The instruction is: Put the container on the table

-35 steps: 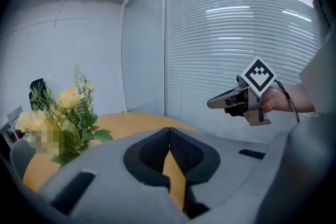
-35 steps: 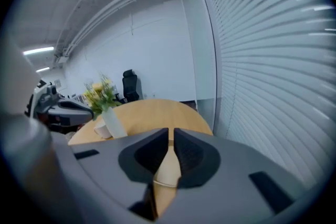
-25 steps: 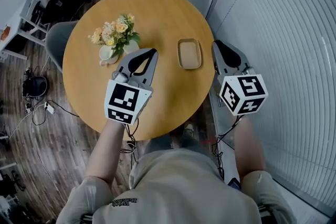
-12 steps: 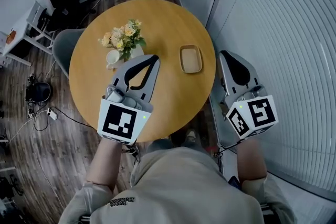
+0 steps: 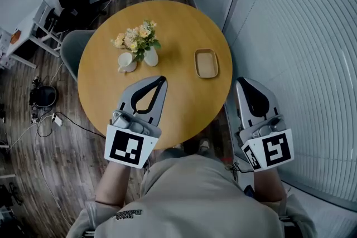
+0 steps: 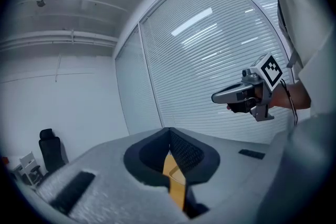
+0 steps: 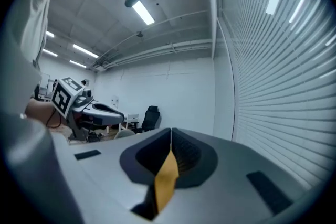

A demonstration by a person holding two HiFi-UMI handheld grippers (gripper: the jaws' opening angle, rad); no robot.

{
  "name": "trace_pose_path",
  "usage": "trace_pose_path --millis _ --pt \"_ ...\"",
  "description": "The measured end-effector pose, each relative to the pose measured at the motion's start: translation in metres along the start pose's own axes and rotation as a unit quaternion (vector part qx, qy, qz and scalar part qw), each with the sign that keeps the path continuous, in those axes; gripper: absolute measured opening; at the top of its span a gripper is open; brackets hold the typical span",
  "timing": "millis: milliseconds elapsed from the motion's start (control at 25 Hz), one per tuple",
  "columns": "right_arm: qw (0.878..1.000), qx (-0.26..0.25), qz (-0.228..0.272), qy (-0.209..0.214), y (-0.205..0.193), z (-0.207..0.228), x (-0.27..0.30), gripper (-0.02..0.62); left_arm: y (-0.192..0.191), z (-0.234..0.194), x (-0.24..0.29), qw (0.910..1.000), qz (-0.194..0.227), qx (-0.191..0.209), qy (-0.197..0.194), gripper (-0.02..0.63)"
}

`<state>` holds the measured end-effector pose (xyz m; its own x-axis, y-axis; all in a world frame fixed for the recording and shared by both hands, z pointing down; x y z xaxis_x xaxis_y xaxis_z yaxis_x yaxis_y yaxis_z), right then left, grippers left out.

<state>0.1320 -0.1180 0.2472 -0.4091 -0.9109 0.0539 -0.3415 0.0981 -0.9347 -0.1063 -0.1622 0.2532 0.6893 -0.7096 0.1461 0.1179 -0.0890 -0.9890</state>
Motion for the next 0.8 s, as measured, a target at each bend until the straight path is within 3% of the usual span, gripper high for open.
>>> trace_pose_path --millis 160,520,800 --pt "1.000 -0.001 -0.004 0.020 0.001 -0.008 -0.005 0.031 0.000 0.007 -0.006 0.9999 -0.001 -0.012 -0.005 0.020" --pt "0.999 -0.043 -0.016 0.008 -0.002 -0.007 -0.007 0.031 -0.001 0.012 -0.006 0.9998 -0.003 -0.014 -0.011 0.020" --pt "0.999 -0.038 -0.019 0.007 -0.005 -0.007 -0.008 0.031 -0.001 0.014 -0.004 0.9998 -0.007 -0.011 -0.012 0.020"
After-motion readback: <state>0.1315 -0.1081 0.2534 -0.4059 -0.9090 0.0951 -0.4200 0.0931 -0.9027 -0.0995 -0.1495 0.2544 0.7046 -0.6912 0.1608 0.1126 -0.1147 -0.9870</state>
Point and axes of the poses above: the fingertips, and each gripper's own axes: x forward along the fingers, z to its right, y out of its top, the point moved 8 cm from there along -x, backward along the fingers, and after that the axes turned 14 degrees about -x, right-handed, at the moved point
